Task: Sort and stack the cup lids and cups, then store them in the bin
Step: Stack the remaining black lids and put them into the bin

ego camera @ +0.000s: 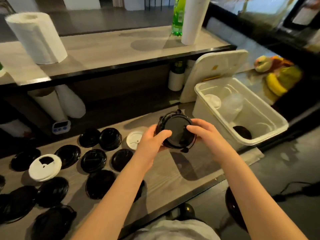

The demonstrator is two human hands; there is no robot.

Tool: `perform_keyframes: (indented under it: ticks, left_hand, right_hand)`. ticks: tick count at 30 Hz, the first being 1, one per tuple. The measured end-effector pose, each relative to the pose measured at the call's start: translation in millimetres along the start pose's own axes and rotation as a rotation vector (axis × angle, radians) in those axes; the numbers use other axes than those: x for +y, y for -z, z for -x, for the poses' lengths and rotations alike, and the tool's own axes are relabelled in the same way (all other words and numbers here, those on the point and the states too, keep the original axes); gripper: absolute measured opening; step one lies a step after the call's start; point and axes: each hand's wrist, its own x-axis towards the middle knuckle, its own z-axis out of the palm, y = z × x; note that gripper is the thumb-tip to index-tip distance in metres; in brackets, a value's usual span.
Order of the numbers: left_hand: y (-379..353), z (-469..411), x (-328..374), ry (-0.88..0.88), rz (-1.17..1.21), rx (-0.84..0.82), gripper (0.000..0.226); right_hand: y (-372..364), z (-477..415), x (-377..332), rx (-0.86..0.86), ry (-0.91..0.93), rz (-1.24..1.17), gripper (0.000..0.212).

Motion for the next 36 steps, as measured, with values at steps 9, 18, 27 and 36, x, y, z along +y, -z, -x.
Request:
perform_keyframes:
  ticks: [9, 18, 27, 36]
  left_hand:
    - [-110.3, -68.4, 35.9, -0.111, -0.599, -0.2, 0.034]
    - [-184.7, -129.4, 29.6, -0.245, -1.024, -0.203, 0.059]
    - [-185.1, -150.8, 2.3, -0.359, -1.408, -0.268, 0.038]
    - [-179.0, -147.4, -5.9, -0.432, -1.39, -0.142, 0.055]
  right_hand:
    - [135.7, -25.4, -18.1, 0.042, -0.007, -0.054, 0.037]
    - [246.8, -76.6, -12.0, 0.087, -0.13, 0.24, 0.04]
    - [285.0, -128.5, -6.6, -0.265, -0.221, 0.711, 0.046]
    - [227.5, -152.3, 27.9, -0.63, -0.19, 0.88, 0.054]
